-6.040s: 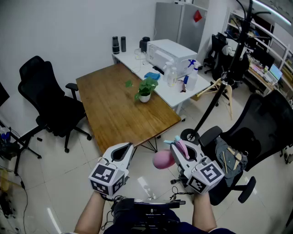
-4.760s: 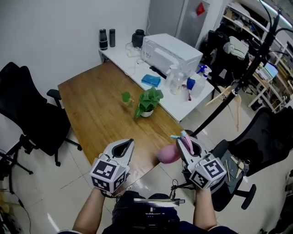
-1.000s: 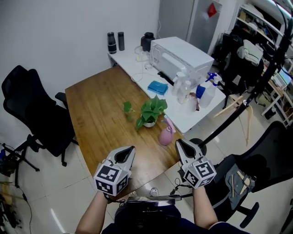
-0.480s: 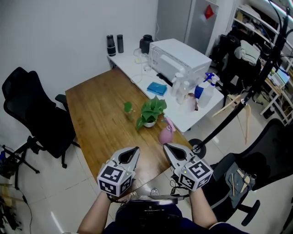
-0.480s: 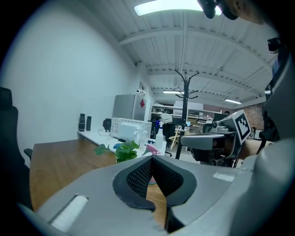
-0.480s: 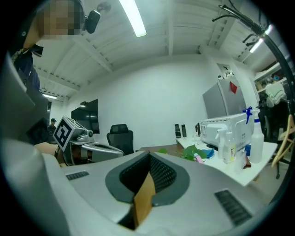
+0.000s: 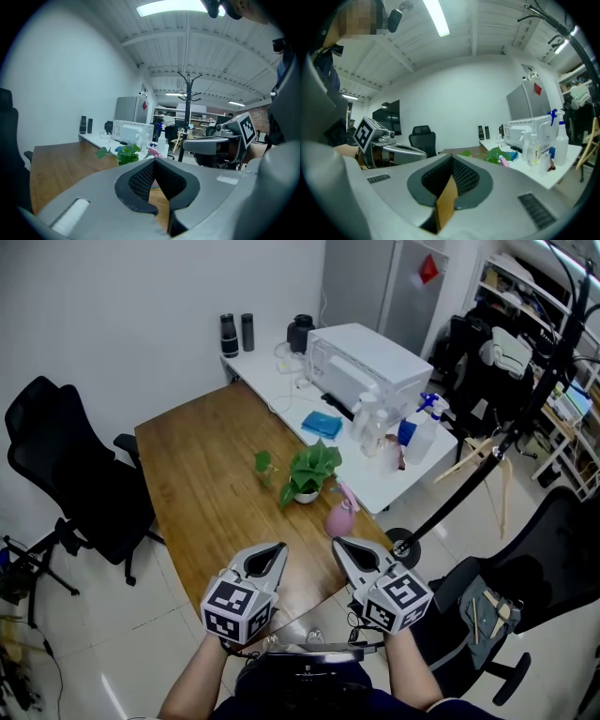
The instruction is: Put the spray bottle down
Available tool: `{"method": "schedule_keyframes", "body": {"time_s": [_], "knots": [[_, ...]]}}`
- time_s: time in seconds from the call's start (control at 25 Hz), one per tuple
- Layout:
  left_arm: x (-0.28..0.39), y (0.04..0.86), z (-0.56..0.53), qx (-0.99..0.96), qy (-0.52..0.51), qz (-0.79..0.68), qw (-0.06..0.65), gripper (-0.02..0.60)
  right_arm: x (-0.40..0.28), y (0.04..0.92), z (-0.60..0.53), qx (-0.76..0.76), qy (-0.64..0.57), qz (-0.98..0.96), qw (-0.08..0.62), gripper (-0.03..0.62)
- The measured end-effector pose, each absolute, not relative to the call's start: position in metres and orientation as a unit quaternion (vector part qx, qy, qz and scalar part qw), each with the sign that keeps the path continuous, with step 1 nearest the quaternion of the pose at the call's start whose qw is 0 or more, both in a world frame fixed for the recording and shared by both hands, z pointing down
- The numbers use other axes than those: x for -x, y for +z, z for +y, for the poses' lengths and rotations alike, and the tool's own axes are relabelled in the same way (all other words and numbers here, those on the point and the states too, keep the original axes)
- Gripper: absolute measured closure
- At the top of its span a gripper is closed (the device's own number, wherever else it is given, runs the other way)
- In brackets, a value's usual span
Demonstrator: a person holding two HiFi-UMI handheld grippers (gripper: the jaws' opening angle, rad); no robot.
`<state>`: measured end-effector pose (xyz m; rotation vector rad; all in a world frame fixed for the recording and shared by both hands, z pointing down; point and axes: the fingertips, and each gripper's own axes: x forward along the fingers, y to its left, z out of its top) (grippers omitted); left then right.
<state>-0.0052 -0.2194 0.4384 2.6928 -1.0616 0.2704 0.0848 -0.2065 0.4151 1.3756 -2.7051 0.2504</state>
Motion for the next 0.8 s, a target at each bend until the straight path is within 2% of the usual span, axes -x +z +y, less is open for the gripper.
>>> {"method": "schedule_keyframes", "body": {"time_s": [0.8], "knots": [[0.011, 0.438, -0.215, -0.919, 0.095, -0.364, 0.117, 0.575, -0.074, 0.416, -0.203, -0.437, 0.077, -0.894, 0.065, 0.591]]}}
